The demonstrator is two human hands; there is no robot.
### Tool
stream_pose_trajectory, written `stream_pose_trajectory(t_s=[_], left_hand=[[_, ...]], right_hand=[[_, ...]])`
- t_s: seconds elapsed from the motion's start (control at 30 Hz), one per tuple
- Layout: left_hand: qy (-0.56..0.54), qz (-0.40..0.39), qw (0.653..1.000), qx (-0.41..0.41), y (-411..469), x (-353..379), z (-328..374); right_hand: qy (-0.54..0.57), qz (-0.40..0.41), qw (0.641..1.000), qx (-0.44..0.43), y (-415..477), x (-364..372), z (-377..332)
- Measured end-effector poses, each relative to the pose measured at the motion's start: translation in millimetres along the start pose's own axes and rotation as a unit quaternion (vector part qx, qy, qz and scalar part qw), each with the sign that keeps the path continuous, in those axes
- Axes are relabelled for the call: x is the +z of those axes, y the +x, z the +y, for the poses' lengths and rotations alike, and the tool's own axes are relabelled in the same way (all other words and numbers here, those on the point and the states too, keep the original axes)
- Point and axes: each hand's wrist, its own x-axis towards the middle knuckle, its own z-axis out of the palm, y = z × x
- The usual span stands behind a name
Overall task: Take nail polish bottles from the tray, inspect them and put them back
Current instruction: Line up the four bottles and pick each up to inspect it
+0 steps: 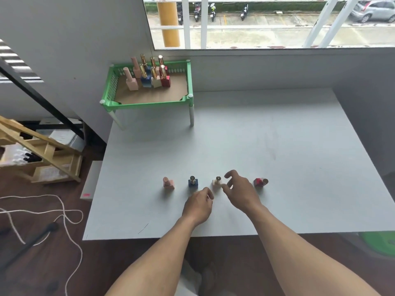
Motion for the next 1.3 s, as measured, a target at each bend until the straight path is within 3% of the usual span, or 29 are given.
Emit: stream_pose_trajectory(t_s=[0.33,0.73,1.1,1.3], left_hand=[[0.009,-0.035,0.997,0.069,7.8,23.0,39.0],[-0.004,-0.052,0.993,0.104,41.7,65.6,82.7],[-0.079,-0.010,0.993,0.086,62.6,84.4,104.3],[-0.067,0.008,0.993,0.095,54.5,80.4,100.1]], right_hand=[[-0.048,0.014,0.994,0.094,-23.6,-17.5,44.0],[0.001,0.038,0.986,0.164,-42.2,-33.6,95.8],[0.051,0.067,0.981,0.173,-57.7,-35.2,118.2],[0.039,0.099,0.986,0.130,-62.6,-44.5,114.4]])
